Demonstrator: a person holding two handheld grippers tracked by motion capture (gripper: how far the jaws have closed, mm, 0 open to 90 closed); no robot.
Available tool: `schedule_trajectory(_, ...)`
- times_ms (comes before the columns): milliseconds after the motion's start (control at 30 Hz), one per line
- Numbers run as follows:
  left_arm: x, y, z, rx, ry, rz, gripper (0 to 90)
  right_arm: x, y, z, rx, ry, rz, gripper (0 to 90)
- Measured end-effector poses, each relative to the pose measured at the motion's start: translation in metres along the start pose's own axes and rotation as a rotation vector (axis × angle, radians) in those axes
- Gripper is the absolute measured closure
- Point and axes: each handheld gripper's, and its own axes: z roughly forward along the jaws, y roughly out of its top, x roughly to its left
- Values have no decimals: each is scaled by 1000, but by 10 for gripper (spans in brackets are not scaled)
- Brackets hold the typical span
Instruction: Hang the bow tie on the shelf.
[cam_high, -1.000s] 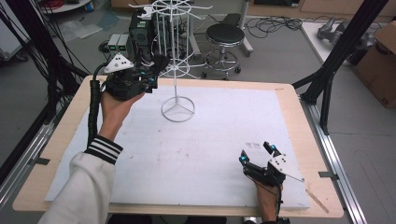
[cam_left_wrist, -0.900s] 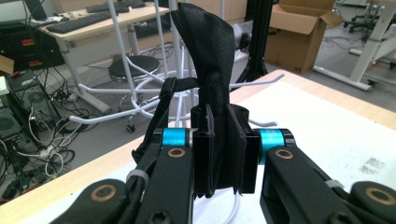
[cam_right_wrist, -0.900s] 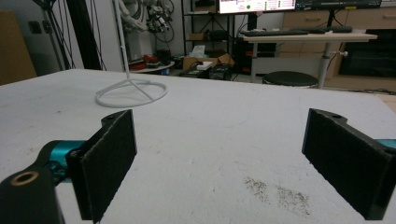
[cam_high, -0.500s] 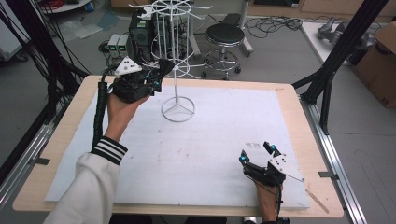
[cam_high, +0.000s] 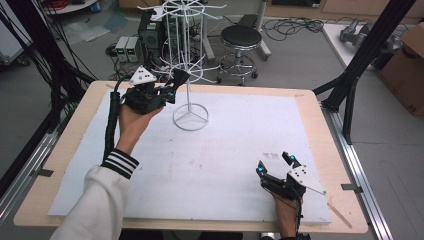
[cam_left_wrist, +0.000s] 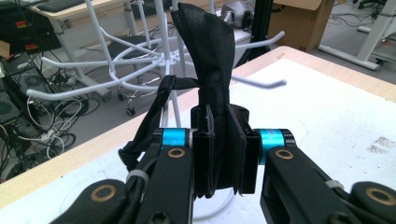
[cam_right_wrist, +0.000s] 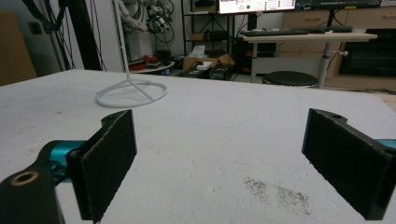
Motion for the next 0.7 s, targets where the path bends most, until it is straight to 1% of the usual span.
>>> schedule_trajectory(100, 0, -3, 1, 6, -3, -3, 804, 0, 0, 0, 0, 0, 0, 91)
schedule_trajectory(300, -1, -3, 0, 15, -17, -3, 790, 0, 0, 0, 0, 0, 1, 91)
schedule_trajectory(333, -2, -3, 0, 17, -28, 3, 761, 0, 0, 0, 0, -1, 0, 91)
schedule_trajectory(367, -2, -3, 0, 17, -28, 3, 709, 0, 0, 0, -1, 0, 2, 91)
schedule_trajectory(400, -3, -3, -1, 20, -37, 4, 674, 0, 0, 0, -1, 0, -1, 91)
schedule_trajectory(433, -3, -3, -1, 20, -37, 4, 654, 0, 0, 0, -1, 0, -1, 91)
schedule_trajectory(467, -4, -3, -1, 31, -47, 12, 622, 0, 0, 0, -2, -1, 0, 91)
schedule_trajectory(500, -5, -3, -2, 34, -52, 16, 608, 0, 0, 0, -1, -1, 3, 91)
schedule_trajectory(567, -6, -4, -4, 26, -55, 24, 569, -1, 0, 0, -3, 1, 1, 91)
schedule_trajectory(600, -7, -7, -8, 13, -61, 22, 529, 0, 0, 0, 0, 5, 5, 91)
schedule_trajectory(633, -7, -7, -8, 13, -61, 22, 501, -1, 0, 0, 3, 9, 7, 91)
schedule_trajectory(667, -7, -13, -13, 8, -75, 18, 459, -1, 0, 1, 5, 13, 8, 91)
schedule_trajectory(700, -7, -13, -13, 8, -75, 18, 428, -2, 0, 1, 4, 15, 8, 91)
